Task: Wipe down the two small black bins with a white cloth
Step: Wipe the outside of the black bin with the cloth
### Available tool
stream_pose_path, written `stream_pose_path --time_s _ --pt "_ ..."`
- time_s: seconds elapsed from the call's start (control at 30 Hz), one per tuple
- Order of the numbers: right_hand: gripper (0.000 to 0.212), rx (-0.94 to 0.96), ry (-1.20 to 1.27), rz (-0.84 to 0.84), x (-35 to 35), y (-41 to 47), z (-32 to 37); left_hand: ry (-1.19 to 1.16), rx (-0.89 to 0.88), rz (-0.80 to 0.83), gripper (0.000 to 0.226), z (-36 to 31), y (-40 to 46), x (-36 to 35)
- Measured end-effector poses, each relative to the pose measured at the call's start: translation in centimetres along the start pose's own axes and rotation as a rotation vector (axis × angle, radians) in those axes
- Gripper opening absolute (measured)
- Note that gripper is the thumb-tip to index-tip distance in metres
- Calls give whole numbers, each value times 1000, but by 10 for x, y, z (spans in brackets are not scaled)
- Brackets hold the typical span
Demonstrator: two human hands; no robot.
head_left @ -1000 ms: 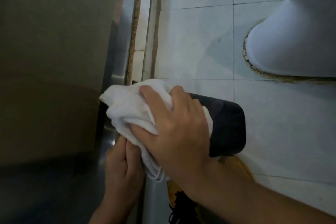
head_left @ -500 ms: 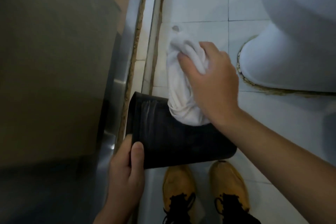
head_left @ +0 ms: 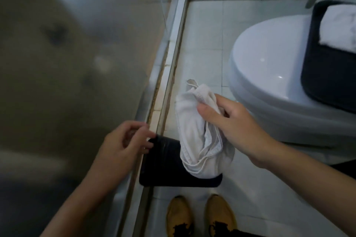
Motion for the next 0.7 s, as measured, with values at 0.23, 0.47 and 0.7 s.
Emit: stream_pose_path --time_s 0.23,0.47,0.7 --pt "34 114 -467 -13 -1 -51 46 -344 219 111 32 -68 -51 -78" --pt "28 -358 82 -622 20 -130 -15 -655 290 -504 33 -42 -99 -75" --pt "30 -369 449 -662 36 -132 -9 -1094 397 -419 43 -30 -95 -70"
Point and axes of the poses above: each hand's wrist, its own y-axis towards the middle knuckle, its own x-axis out of the back of the hand, z = x × y, the point moved 5 cm from there along y, towards the middle knuckle, and after that the axes turned 12 degrees about -y, right-handed, at the moved point
